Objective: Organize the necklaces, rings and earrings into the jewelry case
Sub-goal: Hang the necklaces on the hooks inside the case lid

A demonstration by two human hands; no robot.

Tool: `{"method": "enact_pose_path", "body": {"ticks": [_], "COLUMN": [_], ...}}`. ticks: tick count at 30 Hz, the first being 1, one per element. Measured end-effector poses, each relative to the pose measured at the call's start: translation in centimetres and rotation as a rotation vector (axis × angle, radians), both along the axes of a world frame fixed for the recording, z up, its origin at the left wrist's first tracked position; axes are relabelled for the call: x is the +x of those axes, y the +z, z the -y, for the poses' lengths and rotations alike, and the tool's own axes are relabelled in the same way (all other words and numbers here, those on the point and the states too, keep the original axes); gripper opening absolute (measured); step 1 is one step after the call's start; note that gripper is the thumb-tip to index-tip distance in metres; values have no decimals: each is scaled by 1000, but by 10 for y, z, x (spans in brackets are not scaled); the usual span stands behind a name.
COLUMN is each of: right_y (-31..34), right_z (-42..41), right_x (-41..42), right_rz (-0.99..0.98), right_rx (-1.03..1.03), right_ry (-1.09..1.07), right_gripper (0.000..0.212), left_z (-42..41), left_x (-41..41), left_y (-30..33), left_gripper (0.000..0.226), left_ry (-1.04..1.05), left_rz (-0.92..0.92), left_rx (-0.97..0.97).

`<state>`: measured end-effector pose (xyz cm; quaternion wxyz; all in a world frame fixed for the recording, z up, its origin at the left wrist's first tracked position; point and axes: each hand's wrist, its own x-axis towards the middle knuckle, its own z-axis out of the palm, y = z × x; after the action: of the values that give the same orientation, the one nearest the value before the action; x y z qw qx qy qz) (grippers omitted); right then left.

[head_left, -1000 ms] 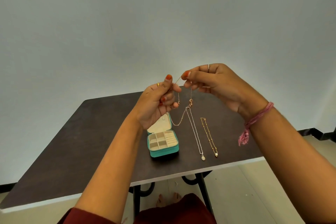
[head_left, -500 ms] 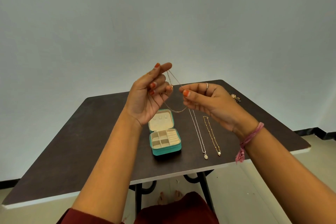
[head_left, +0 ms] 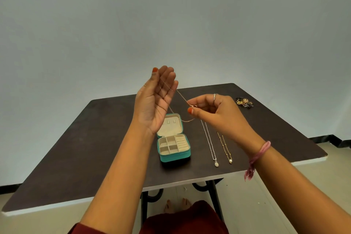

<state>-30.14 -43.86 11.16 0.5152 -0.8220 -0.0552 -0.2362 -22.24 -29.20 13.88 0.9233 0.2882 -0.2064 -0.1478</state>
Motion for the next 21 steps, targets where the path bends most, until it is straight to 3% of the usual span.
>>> {"method": "enact_pose_path", "body": {"ticks": [8,13,16,21], "right_y": [29,49,53,51], "right_z": [-3,6,10,11], "right_x": [-15,-13,-11,-8], "right_rz": [182,64,-29,-79], "right_rx": [-419,-190,39,125], "right_ry": [-90,91,217,246], "right_gripper": [19,23,20,14], "left_z": [-1,2,3,7], "left_x": [-7,-17,-20,-22], "left_y": [-3,-6,-10,-15], "left_gripper": [27,21,20,25], "left_ry": [68,-26,-87,-144], "left_rz": [204,212,198,169], "left_rx": [453,615,605,572]}}
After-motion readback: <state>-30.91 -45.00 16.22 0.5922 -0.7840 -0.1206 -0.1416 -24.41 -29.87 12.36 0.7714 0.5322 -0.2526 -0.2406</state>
